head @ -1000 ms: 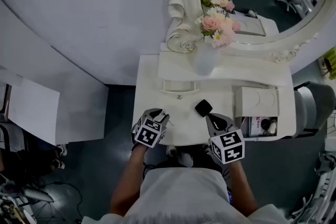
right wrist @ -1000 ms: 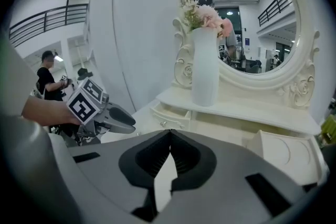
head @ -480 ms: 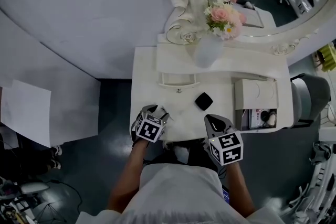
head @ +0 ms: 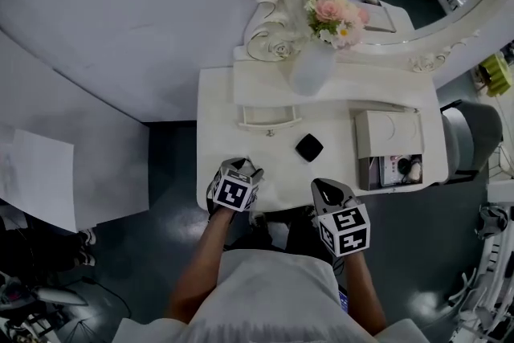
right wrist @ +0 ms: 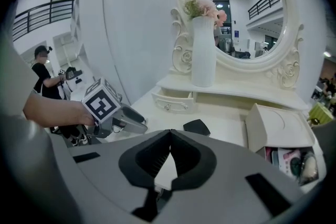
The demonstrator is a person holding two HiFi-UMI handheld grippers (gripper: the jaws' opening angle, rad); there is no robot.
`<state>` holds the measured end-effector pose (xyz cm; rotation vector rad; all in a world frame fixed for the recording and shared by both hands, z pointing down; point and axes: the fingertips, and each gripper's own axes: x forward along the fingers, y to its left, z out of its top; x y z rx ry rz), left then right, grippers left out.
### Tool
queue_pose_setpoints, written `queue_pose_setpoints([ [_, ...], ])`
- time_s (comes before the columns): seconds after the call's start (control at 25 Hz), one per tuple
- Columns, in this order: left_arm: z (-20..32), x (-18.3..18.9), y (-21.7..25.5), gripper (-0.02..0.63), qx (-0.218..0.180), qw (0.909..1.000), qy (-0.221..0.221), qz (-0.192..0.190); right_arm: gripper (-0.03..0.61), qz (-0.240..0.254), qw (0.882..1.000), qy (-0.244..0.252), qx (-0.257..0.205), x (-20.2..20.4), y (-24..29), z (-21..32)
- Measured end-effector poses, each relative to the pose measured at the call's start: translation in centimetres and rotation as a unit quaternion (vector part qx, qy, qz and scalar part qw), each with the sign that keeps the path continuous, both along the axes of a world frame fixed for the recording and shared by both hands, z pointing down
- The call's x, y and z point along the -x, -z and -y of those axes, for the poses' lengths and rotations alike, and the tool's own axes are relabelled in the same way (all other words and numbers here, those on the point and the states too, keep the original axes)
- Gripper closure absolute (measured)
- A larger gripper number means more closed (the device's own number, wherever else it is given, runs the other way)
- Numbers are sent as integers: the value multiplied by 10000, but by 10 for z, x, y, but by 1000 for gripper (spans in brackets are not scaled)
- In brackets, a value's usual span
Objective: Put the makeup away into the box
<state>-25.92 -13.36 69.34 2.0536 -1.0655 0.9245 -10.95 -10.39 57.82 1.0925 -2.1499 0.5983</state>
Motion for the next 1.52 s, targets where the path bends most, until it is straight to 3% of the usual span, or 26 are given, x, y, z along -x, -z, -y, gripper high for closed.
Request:
queue_pose_setpoints([
  [0.24, 10, -3, -4, 366, -87, 9981, -218, 565, 581, -11, 9996, -273, 45, -17, -2, -13],
  [0.36, 11, 0, -6, 436, -200, 9954, -345, 873, 581, -16, 9991, -419, 69, -29, -4, -18],
  [0.48, 13, 1, -6, 443, -218, 9935, -459, 1020, 581, -14, 9986, -520, 79, -38, -6, -20],
  [0.56, 16, 3, -6, 591, -247, 9926, -436, 1102, 581, -11, 9984, -553, 86, -43, -6, -20],
  [0.88, 17, -3, -4, 590, -225, 9922, -502, 1114, 581, 25, 9985, -554, 24, -55, -3, -18],
  [1.12, 21, -21, 20, 591, -437, 9911, -609, 1103, 581, 98, 9972, -727, -113, -81, 9, -17],
  [1.32, 31, -58, 57, 591, -798, 9874, -893, 1030, 581, 101, 9952, -952, -209, -119, 17, -16],
  [1.52, 41, -125, 86, 591, -1126, 9778, -1498, 940, 581, 130, 9911, -1282, -327, -165, 26, -14],
])
